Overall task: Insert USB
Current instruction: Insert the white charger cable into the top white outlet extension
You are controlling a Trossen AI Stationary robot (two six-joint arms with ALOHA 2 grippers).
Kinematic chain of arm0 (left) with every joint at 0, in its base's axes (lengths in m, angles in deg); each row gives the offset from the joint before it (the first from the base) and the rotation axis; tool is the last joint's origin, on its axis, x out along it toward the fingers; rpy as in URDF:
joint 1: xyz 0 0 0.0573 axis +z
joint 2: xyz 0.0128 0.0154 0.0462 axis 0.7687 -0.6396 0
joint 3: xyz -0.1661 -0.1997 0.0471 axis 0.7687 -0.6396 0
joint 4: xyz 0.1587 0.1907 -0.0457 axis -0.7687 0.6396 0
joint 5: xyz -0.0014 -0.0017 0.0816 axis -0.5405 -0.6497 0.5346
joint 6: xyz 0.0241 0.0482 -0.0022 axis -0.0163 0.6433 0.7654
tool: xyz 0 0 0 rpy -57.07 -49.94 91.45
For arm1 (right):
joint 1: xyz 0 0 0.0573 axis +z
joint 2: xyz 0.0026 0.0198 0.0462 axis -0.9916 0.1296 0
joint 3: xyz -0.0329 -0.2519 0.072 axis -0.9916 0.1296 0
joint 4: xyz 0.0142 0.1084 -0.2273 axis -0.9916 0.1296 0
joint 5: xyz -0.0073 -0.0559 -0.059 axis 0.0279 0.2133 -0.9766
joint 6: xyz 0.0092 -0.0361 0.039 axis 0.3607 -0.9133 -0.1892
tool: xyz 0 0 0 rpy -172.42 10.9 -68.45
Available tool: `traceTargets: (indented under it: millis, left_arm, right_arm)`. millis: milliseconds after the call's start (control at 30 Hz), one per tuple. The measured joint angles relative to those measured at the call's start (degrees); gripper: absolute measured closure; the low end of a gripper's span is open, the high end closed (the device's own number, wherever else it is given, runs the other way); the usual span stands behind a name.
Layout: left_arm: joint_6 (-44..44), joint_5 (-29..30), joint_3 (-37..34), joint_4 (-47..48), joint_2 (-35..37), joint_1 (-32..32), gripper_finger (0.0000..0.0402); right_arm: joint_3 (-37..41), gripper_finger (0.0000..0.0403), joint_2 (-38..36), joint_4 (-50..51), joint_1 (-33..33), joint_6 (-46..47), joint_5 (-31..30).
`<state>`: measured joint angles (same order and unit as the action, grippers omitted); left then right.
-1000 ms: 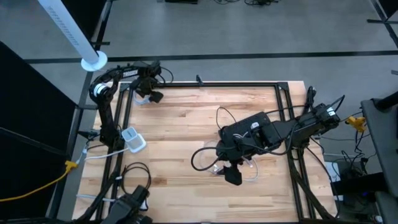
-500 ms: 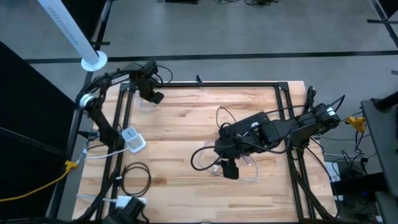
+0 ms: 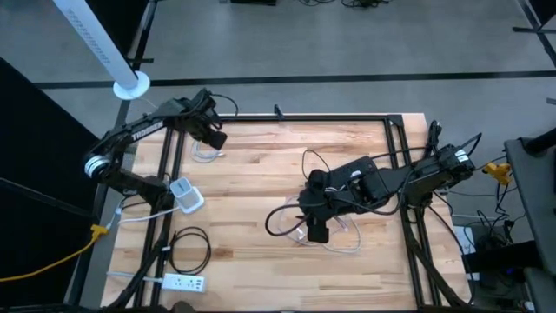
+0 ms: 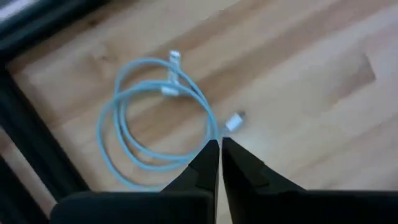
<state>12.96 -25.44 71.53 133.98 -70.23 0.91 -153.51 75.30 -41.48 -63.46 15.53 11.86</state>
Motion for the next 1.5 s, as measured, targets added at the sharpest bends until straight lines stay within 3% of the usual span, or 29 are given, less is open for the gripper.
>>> traceTargets:
  millis: [133, 333, 500, 667, 867, 1133, 1267, 1400, 1500]
  left_arm:
    - [10.2, 1.6, 0.5, -0.2, -5.4, 0.2, 0.0379]
    - [29.1, 11.2, 1.7, 0.2, -12.2, 0.6, 0.0298]
    - [41.2, 9.9, 1.8, -2.0, -14.6, 1.4, 0.0236]
    - [45.6, 8.8, 1.8, -4.1, -16.5, 3.6, 0.0213]
    - [47.9, 7.0, 1.6, -5.9, -18.4, 5.7, 0.0247]
    - [43.6, 6.2, 1.6, -3.2, -23.2, 5.6, 0.0391]
    - [44.5, 2.9, 1.1, -0.5, -20.8, 4.6, 0.04]
    - [47.3, -8.1, 0.8, 6.2, -16.3, 3.5, 0.0401]
    - [41.8, -4.3, -0.2, 1.2, -13.6, 3.8, 0.0401]
  right_arm:
    - [0.0, 0.0176, 0.7, -0.3, 0.0, 0.6, 0.2]
    - [0.0, 0.0152, 1.7, 1.6, 0.4, 3.4, 2.9]
    - [0.0, 0.0141, 1.7, 2.2, 0.8, 4.8, 3.1]
    - [0.0, 0.0142, 1.7, 2.3, 1.0, 5.4, 3.2]
    - [0.0, 0.0154, 1.7, 2.3, 1.0, 5.4, 3.3]
    - [0.0, 0.0168, 1.7, 2.3, 1.0, 5.5, 3.6]
    - [0.0, 0.0173, 1.7, 2.3, 1.0, 5.9, 4.5]
    - [0.0, 0.0178, 1.7, 2.3, 1.0, 5.8, 4.5]
    - [0.0, 0.0178, 1.7, 2.3, 1.0, 5.1, 4.2]
